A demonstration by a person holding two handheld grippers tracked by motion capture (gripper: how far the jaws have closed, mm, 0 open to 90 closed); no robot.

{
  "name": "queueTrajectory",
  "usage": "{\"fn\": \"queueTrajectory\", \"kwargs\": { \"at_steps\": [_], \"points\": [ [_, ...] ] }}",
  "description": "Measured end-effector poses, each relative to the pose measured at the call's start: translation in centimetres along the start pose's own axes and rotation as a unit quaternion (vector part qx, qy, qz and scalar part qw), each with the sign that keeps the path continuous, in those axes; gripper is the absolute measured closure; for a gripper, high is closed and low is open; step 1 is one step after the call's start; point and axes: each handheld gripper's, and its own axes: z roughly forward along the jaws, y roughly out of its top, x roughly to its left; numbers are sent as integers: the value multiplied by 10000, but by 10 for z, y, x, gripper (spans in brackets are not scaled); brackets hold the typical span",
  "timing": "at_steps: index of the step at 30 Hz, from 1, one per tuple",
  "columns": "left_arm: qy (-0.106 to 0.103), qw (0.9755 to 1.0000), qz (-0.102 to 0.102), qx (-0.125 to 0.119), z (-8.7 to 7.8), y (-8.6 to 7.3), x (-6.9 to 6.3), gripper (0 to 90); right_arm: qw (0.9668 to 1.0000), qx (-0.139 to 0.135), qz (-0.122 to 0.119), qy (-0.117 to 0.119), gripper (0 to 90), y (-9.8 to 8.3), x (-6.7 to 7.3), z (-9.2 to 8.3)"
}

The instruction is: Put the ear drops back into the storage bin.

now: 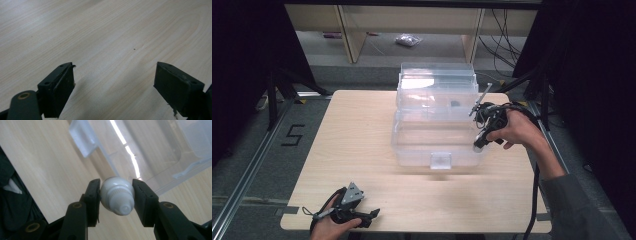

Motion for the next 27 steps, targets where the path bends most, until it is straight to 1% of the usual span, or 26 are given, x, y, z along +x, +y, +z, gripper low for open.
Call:
{"fn": "queueTrajectory", "kwargs": {
  "at_steps": [1, 4, 5, 6, 7, 8, 9, 10, 11, 12, 14, 16, 17, 18, 19, 20, 21, 22, 23, 24, 25, 26, 27],
  "points": [
    [2, 10000, -7, -5, 0, 0, 0, 159, 10000, 10, 15, -9, 601, 2, -6, 3],
    [-2, 10000, -12, -8, 0, 0, -1, 159, 9999, 57, 84, -1, 601, 4, -10, 6],
    [5, 10000, 2, -6, 0, 0, 0, 159, 10000, 22, 48, -32, 601, 4, -13, 7],
    [11, 10000, 11, -5, 0, 0, 0, 159, 9999, 41, 151, -57, 601, 5, -15, 8],
    [12, 10000, 1, -8, -1, 0, 0, 159, 9999, 16, 140, -68, 601, 5, -19, 10],
    [3, 10000, -16, -14, 0, 0, 0, 159, 9996, 39, 226, -155, 601, 5, -24, 13],
    [-1, 10000, -25, -14, 0, 0, -1, 159, 9996, 39, 226, -155, 601, 5, -24, 13],
    [0, 10000, -6, -8, 0, 0, 0, 159, 9995, 96, 259, -175, 601, 6, -25, 14],
    [2, 10000, -2, -10, 0, 0, 0, 159, 9992, 108, 340, -172, 601, 6, -27, 17],
    [-16, 9999, -88, -87, 1, 0, -2, 159, 9991, 146, 354, -178, 601, 7, -30, 21],
    [-2, 10000, -1, -4, 0, 0, 0, 159, 9992, 164, 320, -200, 601, 7, -33, 25],
    [-1, 10000, 9, -6, 0, 0, 0, 159, 9990, 176, 341, -212, 601, 8, -34, 27],
    [-5, 10000, 6, -8, 0, 0, 0, 159, 9991, 199, 297, -219, 601, 9, -37, 31],
    [-31, 9999, -98, -91, 1, 0, -2, 159, 9989, 229, 343, -201, 601, 10, -37, 34],
    [-24, 9999, -90, -84, 1, 0, -2, 159, 9986, 238, 428, -216, 601, 11, -37, 36],
    [-24, 9999, -90, -84, 1, 0, -2, 159, 9986, 238, 428, -216, 601, 11, -37, 36],
    [-17, 9998, -129, -125, 1, 0, -3, 159, 9987, 248, 417, -160, 601, 12, -38, 41],
    [2, 9997, -183, -174, 2, 0, -4, 159, 9985, 279, 435, -182, 601, 13, -39, 43],
    [-1, 9997, -181, -170, 2, 0, -3, 159, 9981, 305, 484, -210, 601, 14, -39, 45],
    [-1, 9997, -181, -170, 2, 0, -3, 159, 9981, 305, 484, -210, 601, 14, -39, 45],
    [-21, 9999, -97, -95, 1, 0, -2, 159, 9983, 306, 443, -211, 601, 14, -41, 47],
    [0, 10000, 15, 2, 0, 0, 0, 159, 9982, 309, 480, -201, 601, 15, -42, 49],
    [-5, 10000, -4, -11, 0, 0, 0, 159, 9986, 289, 395, -184, 601, 14, -46, 53]
  ]
}}
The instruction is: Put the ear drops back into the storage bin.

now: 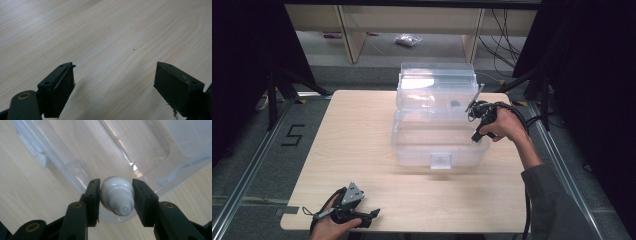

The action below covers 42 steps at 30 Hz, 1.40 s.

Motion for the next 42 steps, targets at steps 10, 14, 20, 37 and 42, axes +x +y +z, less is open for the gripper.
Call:
{"fn": "queueTrajectory", "kwargs": {
  "at_steps": [10, 14, 20, 37, 42],
  "points": [
    [4, 9997, -181, -165, 2, 0, -3, 159, 9998, 122, 140, 55, 601, -2, -6, 24],
    [-19, 9998, -162, -136, 2, 0, -3, 159, 9997, 205, 139, 75, 601, -2, -6, 31],
    [-13, 9999, -113, -103, 1, 0, -2, 159, 9990, 279, 324, 87, 601, -1, -7, 41],
    [-24, 10000, -19, -39, 0, 0, -1, 159, 9985, 391, 377, 56, 601, 0, -9, 54],
    [-17, 10000, 36, -2, 0, 0, -1, 159, 9983, 418, 390, 100, 601, -1, -9, 61]
  ]
}}
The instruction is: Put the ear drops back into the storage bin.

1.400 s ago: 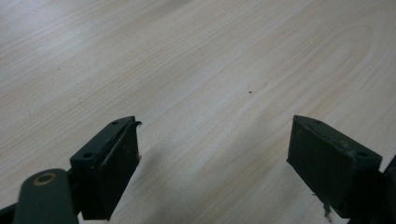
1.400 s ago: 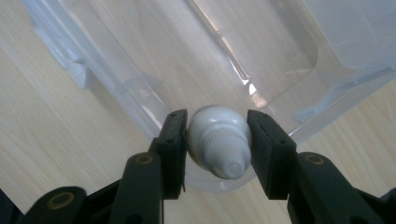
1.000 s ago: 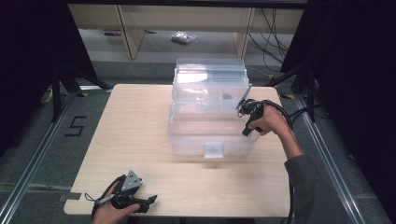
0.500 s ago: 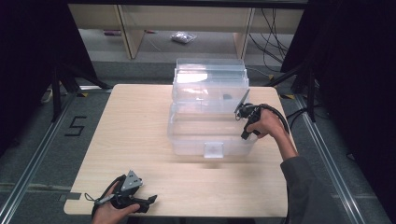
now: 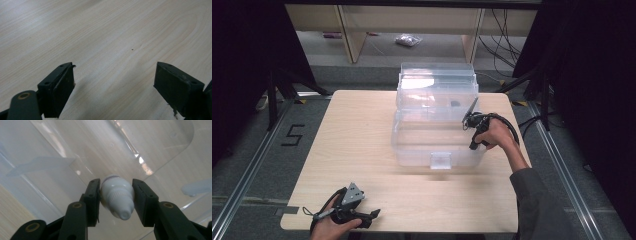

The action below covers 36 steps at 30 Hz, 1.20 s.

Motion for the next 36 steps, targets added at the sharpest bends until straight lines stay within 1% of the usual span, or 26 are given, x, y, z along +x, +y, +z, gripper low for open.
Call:
{"fn": "queueTrajectory", "kwargs": {
  "at_steps": [1, 2, 3, 4, 5, 10, 12, 13, 14, 15, 17, 19, 20, 21, 22, 25, 26, 27, 28, 29, 30, 31, 32, 34, 35, 36],
  "points": [
    [0, 10000, 0, 0, 0, 0, 0, 159, 10000, 0, 0, 0, 601, 0, 0, 0],
    [17, 9997, -191, -158, 2, 0, -2, 159, 10000, -21, -61, 17, 601, -1, -1, 2],
    [12, 9997, -188, -150, 2, 0, -2, 159, 9999, -33, -153, 8, 601, -2, -3, 3],
    [12, 9997, -188, -150, 2, 0, -2, 159, 10000, 15, -78, -41, 601, -2, -2, 3],
    [16, 9997, -187, -138, 3, 0, -3, 159, 10000, 15, -60, 20, 601, -2, -1, 4],
    [2, 9997, -183, -137, 2, 0, -2, 159, 10000, 17, -82, 26, 600, -2, -2, 5],
    [13, 10000, -72, -52, 1, 0, -1, 159, 9999, 94, -51, 23, 600, -1, -1, 5],
    [12, 9997, -192, -162, 2, 0, -2, 159, 9999, 114, 56, -2, 600, 0, 2, 5],
    [12, 9997, -188, -157, 2, 0, -2, 159, 9999, 107, -49, -68, 600, 0, 0, 7],
    [12, 9997, -192, -156, 2, 0, -2, 159, 9999, 87, -96, -43, 600, 0, -1, 8],
    [12, 9997, -199, -162, 2, 0, -3, 159, 10000, 85, -43, 25, 600, 0, 0, 8],
    [6, 9997, -195, -166, 2, 0, -3, 159, 9999, 93, -48, 63, 600, 0, 0, 9],
    [-10, 9997, -179, -150, 2, 0, -3, 159, 9999, 97, -89, 10, 600, 0, -1, 9],
    [-10, 10000, -54, -42, 0, 0, -1, 159, 9999, 96, -86, 1, 600, 0, -1, 9],
    [-5, 10000, -7, -1, 0, 0, 0, 159, 9999, 169, -16, -6, 600, 0, 0, 9],
    [-6, 10000, -9, -5, 0, 0, 0, 159, 9997, 218, 114, 94, 600, 0, 3, 7],
    [-4, 10000, -11, -5, 0, 0, 0, 159, 9996, 224, 85, 133, 600, 0, 3, 7],
    [-6, 10000, -10, -2, 0, 0, 0, 159, 9996, 235, 105, 89, 600, 0, 2, 7],
    [-9, 10000, -8, -7, 0, 0, 0, 159, 9998, 188, -23, 59, 598, -2, -2, 9],
    [-9, 10000, -8, -7, 0, 0, 0, 159, 9998, 188, -23, 59, 598, -2, -2, 9],
    [-8, 10000, -13, -8, 0, 0, 0, 159, 9998, 107, -144, 52, 604, -2, -4, 9],
    [-2, 10000, -14, -12, 0, 0, 0, 159, 9998, 144, 78, 94, 611, -3, -3, 5],
    [-4, 10000, -11, -8, 0, 0, 0, 159, 9999, 4, -53, 87, 606, -3, -5, 3],
    [-8, 10000, -7, -1, 0, 0, -1, 159, 9999, -118, 39, 70, 547, -5, -3, -4],
    [-8, 10000, -7, -1, 0, 0, -1, 158, 9999, -118, 39, 70, 547, -5, -3, -4],
    [-11, 10000, -13, -7, 1, 0, -1, 159, 9990, -258, 344, 106, 521, -7, -2, -12]
  ]
}}
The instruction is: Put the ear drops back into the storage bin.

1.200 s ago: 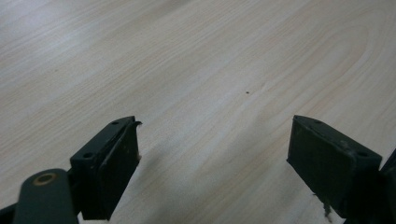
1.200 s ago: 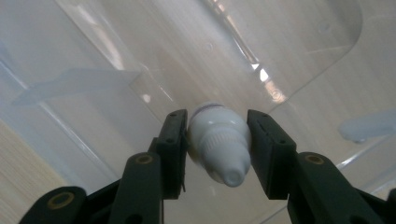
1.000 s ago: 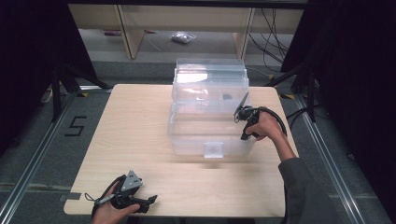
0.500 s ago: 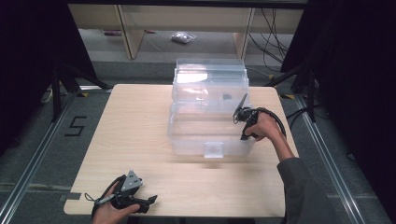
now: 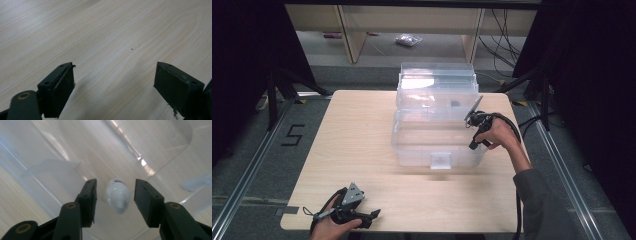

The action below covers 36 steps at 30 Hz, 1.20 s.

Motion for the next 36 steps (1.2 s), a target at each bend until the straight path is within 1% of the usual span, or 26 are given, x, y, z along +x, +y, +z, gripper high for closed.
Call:
{"fn": "queueTrajectory", "kwargs": {
  "at_steps": [1, 2, 3, 5, 6, 7, 8, 11, 12, 13, 14, 16, 18, 19, 20, 21, 22, 23, 25, 26, 27, 29, 30, 32, 34, 36],
  "points": [
    [0, 10000, 0, 0, 0, 0, 0, 159, 10000, 0, 0, 0, 521, 0, 0, 0],
    [-1, 10000, -6, 5, 0, 0, 0, 159, 9998, -173, -78, 47, 482, -2, -2, -4],
    [-17, 9999, -94, -47, 1, 0, -1, 159, 9998, -213, -44, 26, 473, -3, -2, -5],
    [-20, 9999, -96, -40, 1, 0, -1, 159, 9998, -216, 10, 36, 462, -3, -2, -8],
    [1, 9999, -118, -59, 2, -1, -1, 159, 9995, -292, 23, 73, 459, -4, -1, -10],
    [54, 9997, -193, -110, 3, -1, -2, 158, 9990, -448, -43, 33, 435, -6, -2, -12],
    [19, 9997, -190, -124, 3, -1, -2, 159, 9988, -489, -104, 19, 432, -6, -2, -13],
    [-9, 9997, -189, -121, 3, -1, -2, 158, 9984, -551, -83, 9, 410, -6, -1, -15],
    [-20, 9999, -97, -45, 1, -1, -1, 159, 9982, -599, -82, -41, 402, -6, 1, -17],
    [25, 9999, -114, -35, 2, 0, -1, 158, 9978, -643, -163, -16, 396, -6, 1, -18],
    [25, 9999, -114, -35, 2, 0, -1, 159, 9978, -643, -163, -16, 396, -6, 1, -18],
    [30, 9997, -205, -112, 3, -1, -2, 159, 9972, -742, -52, -60, 368, -6, 5, -20],
    [51, 9998, -189, -105, 3, -1, -2, 159, 9967, -810, -56, -61, 355, -5, 7, -22],
    [-5, 9997, -191, -126, 3, -1, -2, 159, 9960, -896, -25, -68, 340, -5, 8, -24],
    [-5, 9997, -191, -126, 3, -1, -2, 159, 9960, -896, -25, -68, 340, -5, 8, -24],
    [-14, 10000, -71, -23, 1, 0, 0, 159, 9954, -951, -41, -96, 331, -5, 8, -24],
    [-16, 10000, -83, -32, 1, 0, 0, 159, 9958, -901, 126, -78, 322, -6, 11, -26],
    [-13, 9999, -92, -40, 1, -1, -1, 159, 9958, -901, 126, -78, 322, -6, 11, -26],
    [-11, 10000, -86, -35, 1, 0, -1, 159, 9947, -1022, -25, -69, 314, -6, 10, -25],
    [-13, 10000, -91, -38, 1, 0, -1, 158, 9951, -984, 111, -45, 308, -7, 12, -27],
    [-16, 10000, -89, -35, 1, -1, -1, 158, 9947, -1025, 31, -55, 304, -7, 11, -27],
    [-5, 10000, -83, -21, 1, 0, 0, 159, 9945, -1049, -1, -73, 300, -7, 11, -27],
    [-12, 10000, -88, -33, 1, 0, 0, 159, 9945, -1043, 112, -50, 298, -8, 13, -28],
    [-9, 9999, -98, -47, 1, 0, -1, 159, 9941, -1077, 128, -63, 288, -9, 14, -30],
    [-8, 10000, -90, -40, 1, 0, 0, 159, 9931, -1167, -27, -101, 276, -10, 14, -31],
    [-8, 10000, -77, -28, 1, 0, 0, 159, 9936, -1118, 111, -104, 272, -12, 18, -34]
  ]
}}
